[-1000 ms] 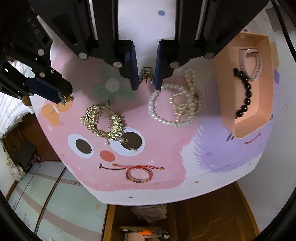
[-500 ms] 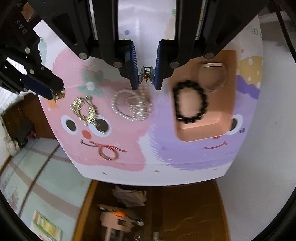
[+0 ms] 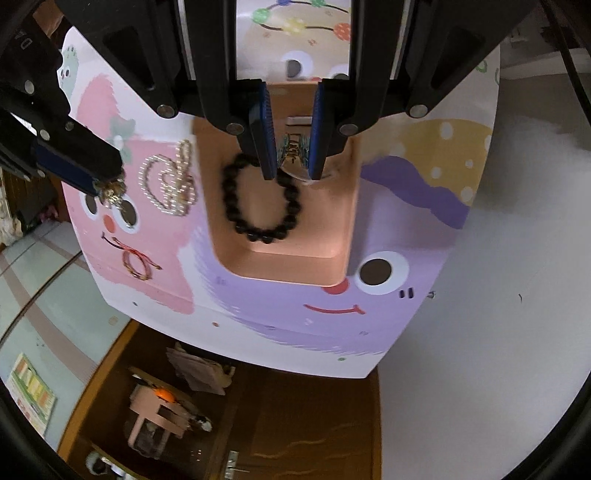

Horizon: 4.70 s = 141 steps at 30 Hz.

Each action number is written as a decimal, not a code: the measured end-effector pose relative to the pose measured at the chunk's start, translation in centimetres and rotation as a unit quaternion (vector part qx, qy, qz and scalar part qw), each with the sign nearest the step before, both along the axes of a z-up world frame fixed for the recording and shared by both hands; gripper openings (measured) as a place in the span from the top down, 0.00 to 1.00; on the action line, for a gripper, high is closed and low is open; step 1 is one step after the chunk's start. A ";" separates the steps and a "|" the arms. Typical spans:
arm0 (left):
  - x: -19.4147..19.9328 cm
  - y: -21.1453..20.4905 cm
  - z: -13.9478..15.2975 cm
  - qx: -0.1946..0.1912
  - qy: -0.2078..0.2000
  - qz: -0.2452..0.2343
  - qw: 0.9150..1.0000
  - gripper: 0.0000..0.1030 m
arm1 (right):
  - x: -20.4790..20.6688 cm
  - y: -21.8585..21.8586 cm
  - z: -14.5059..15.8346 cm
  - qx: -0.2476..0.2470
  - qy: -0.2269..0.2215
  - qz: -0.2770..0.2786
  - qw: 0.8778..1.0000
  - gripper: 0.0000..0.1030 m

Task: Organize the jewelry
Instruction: 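Carry the clip into the pink box and open the left tool while the right tool releases the brooch there, then move the left tool toward the pearl necklace while the right tool approaches the gold hair comb, then close the right tool on the gold leaf comb while the left tool grasps the pearl necklace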

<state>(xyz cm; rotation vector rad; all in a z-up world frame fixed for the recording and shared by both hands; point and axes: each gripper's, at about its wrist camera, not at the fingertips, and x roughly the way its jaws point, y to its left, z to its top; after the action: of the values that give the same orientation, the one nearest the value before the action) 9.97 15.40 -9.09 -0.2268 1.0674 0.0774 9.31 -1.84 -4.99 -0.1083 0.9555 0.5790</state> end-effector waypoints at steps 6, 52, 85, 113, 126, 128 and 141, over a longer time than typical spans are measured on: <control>1.2 1.0 -1.7 0.007 0.007 0.010 1.000 0.85 | 2.4 3.6 -1.1 0.000 0.022 0.015 1.000 0.83; -1.3 -4.3 1.4 0.069 -0.022 -0.029 0.997 0.21 | 0.7 -1.5 -0.9 -0.030 -0.001 -0.084 0.996 0.68; -1.8 -17.7 4.1 0.124 -0.037 -0.147 0.981 0.13 | -3.0 -14.0 -0.5 -0.076 -0.037 -0.217 0.972 0.68; 8.5 -19.0 0.9 0.126 0.034 -0.197 0.972 0.13 | 7.6 -22.4 -5.3 0.026 0.160 -0.198 0.967 0.62; 10.0 -17.5 -1.8 0.092 0.071 -0.181 0.977 0.13 | 11.4 -17.5 -10.4 -0.060 0.195 -0.117 0.972 0.59; 10.6 -17.4 -1.9 0.090 0.072 -0.181 0.977 0.13 | 11.6 -17.1 -10.7 -0.077 0.184 -0.113 0.973 0.59; 12.4 -17.4 -2.5 0.085 0.089 -0.198 0.972 0.13 | 11.3 -15.5 -11.5 -0.139 0.133 -0.116 0.974 0.91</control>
<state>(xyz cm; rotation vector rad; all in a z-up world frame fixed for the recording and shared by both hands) 22.35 -1.96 -11.62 0.1535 1.2598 -0.1718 20.63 -17.36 -16.53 -0.1687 1.2886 0.2443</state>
